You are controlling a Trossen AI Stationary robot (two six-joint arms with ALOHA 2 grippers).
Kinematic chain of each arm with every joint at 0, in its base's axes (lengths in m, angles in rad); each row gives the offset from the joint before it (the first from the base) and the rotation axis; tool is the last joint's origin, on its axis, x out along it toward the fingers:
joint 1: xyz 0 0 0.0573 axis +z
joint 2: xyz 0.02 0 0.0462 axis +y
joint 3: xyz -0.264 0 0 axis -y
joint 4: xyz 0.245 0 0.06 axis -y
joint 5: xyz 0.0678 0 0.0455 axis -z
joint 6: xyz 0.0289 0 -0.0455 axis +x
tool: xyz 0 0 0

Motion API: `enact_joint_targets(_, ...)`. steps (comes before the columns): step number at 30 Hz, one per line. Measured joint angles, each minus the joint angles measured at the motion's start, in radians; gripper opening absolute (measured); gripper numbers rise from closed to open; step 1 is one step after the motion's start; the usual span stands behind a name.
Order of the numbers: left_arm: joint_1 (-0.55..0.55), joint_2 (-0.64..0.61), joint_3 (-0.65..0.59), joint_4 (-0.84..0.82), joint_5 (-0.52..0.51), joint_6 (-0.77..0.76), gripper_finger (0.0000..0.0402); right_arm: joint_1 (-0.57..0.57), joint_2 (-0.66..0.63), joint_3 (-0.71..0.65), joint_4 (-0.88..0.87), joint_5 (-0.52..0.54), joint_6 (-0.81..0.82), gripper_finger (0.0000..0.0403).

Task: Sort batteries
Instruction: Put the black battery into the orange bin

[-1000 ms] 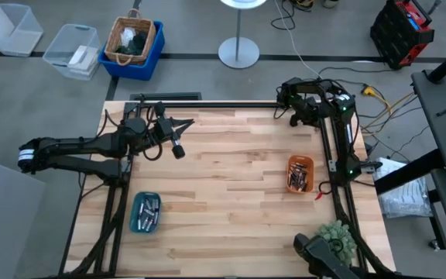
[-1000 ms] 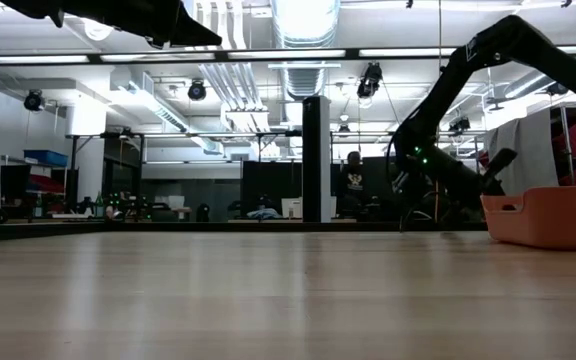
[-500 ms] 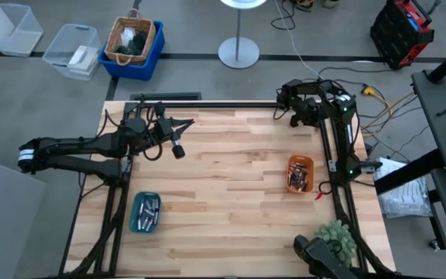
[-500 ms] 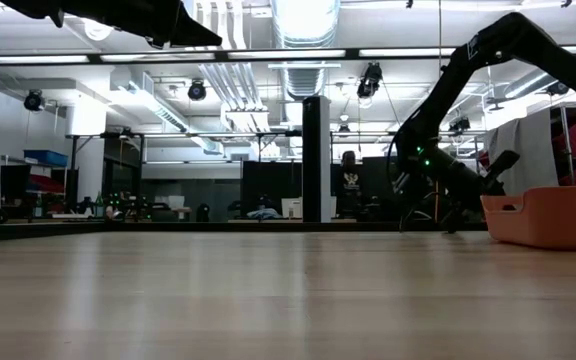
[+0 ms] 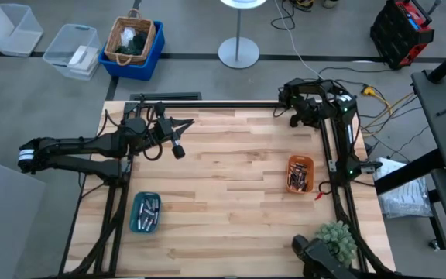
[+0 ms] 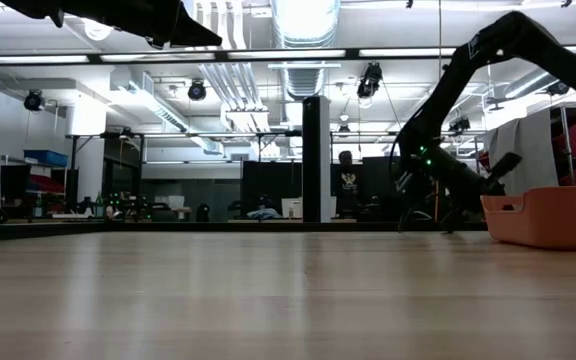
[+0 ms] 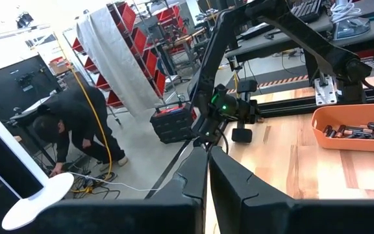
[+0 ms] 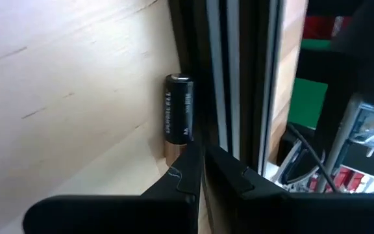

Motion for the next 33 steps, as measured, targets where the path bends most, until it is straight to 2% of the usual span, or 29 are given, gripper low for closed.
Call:
enact_joint_targets(7,0.000,0.000,0.000,0.000,0.000,0.000,0.0000,0.005,0.001,-0.012,0.056,-0.043,-0.081,0.0013)
enact_joint_targets(11,0.000,0.000,0.000,0.000,0.000,0.000,0.0000,0.002,-0.003,-0.012,0.092,-0.134,-0.141,0.0013)
enact_joint_targets(17,0.000,0.000,0.000,-0.001,0.000,0.002,0.0000,0.016,-0.059,-0.014,0.091,-0.105,-0.142,0.0013)
enact_joint_targets(27,0.000,0.000,0.000,0.000,0.000,0.004,0.0000,0.089,-0.240,-0.013,0.066,-0.075,-0.153,0.0013)
enact_joint_targets(33,0.000,0.000,0.000,-0.010,0.000,0.007,0.0000,0.089,-0.299,-0.016,0.053,-0.067,-0.388,0.0013)
